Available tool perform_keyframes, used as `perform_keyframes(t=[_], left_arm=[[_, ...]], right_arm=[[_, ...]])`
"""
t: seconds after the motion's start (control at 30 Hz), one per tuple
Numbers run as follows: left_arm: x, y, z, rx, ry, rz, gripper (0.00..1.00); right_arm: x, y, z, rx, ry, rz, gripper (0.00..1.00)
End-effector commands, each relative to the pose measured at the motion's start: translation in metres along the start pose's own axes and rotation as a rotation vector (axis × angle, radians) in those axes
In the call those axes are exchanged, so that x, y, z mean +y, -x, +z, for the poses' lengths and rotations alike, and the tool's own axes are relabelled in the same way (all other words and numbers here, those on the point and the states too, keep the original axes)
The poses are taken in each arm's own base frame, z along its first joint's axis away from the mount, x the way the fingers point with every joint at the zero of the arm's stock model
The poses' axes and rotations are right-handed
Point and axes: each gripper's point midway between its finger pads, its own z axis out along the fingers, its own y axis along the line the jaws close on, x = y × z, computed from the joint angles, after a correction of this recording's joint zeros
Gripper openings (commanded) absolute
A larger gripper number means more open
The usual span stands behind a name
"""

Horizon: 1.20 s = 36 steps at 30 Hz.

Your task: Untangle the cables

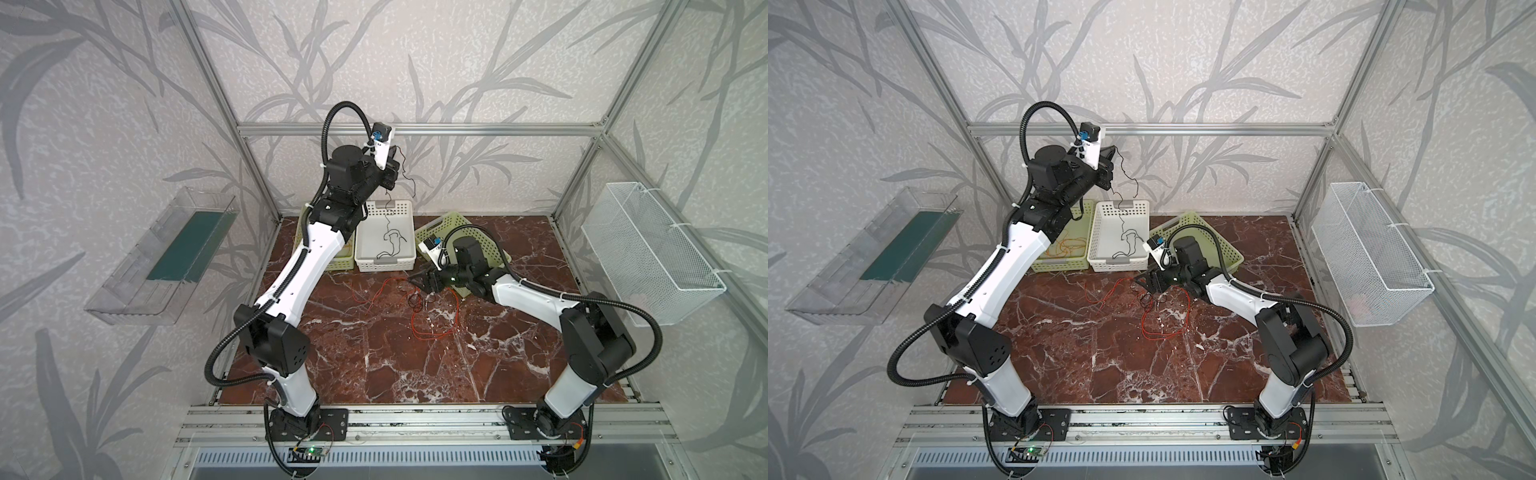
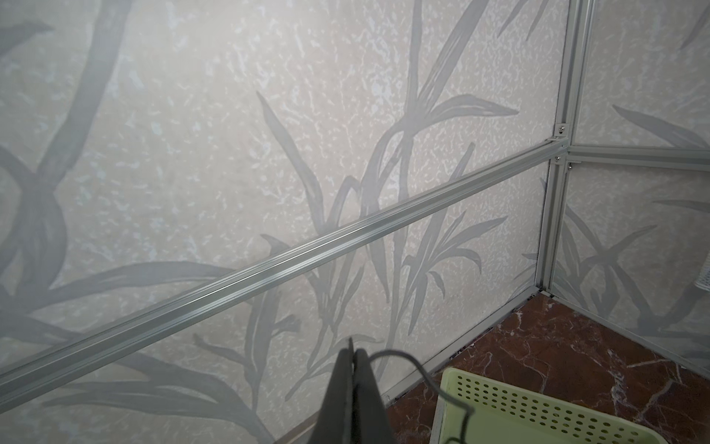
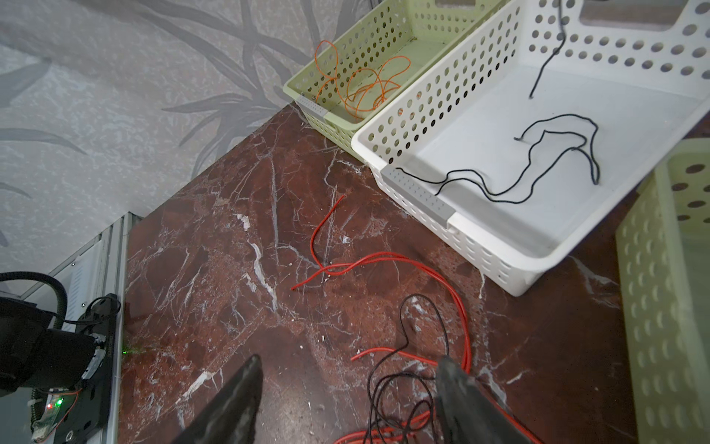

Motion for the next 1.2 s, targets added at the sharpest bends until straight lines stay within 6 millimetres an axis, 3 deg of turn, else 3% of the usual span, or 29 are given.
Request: perform_keyframes(t=[0.0, 0.13, 0.3, 0.43, 0.5, 0.57, 0.63, 0.77, 0.97, 1.17], left_arm=[[0.012, -0.017, 0.011, -0.011, 0.013, -0.073, 0.00], [0.016, -0.072, 0.019, 0.075, 0.036, -0.118, 0.00], [0.011, -0.134, 0.017, 0.179, 0.034, -0.180, 0.00], [0.006, -0.184, 0.014, 0.290, 0.032, -0.216, 0.00], [0.005, -0.204, 0.012, 0.345, 0.040, -0.240, 0.13], [0.003, -0.217, 0.007, 0.379, 0.041, -0.260, 0.42], [0.002, -0.221, 0.002, 0.390, 0.045, -0.275, 0.58], [0.004, -0.221, -0.007, 0.395, 0.062, -0.282, 0.72], [0.004, -0.208, -0.023, 0.372, 0.058, -0.283, 0.76], [-0.006, -0.187, -0.044, 0.324, 0.004, -0.290, 0.76]], right_arm=[[0.007, 0.003, -0.017, 0.008, -0.014, -0.025, 0.70], [-0.002, 0.001, -0.029, 0.038, -0.106, -0.035, 0.70], [-0.026, -0.031, -0.033, 0.175, -0.237, -0.014, 0.66], [-0.034, -0.054, -0.023, 0.263, -0.265, -0.013, 0.63], [-0.035, -0.064, -0.015, 0.309, -0.265, -0.018, 0.62], [-0.037, -0.077, -0.006, 0.372, -0.261, -0.010, 0.60], [-0.042, -0.087, -0.003, 0.418, -0.284, 0.002, 0.59], [-0.059, -0.098, -0.007, 0.461, -0.381, 0.036, 0.55], [-0.068, -0.113, -0.008, 0.491, -0.430, 0.117, 0.51], [-0.063, -0.121, 0.010, 0.518, -0.348, 0.162, 0.46]])
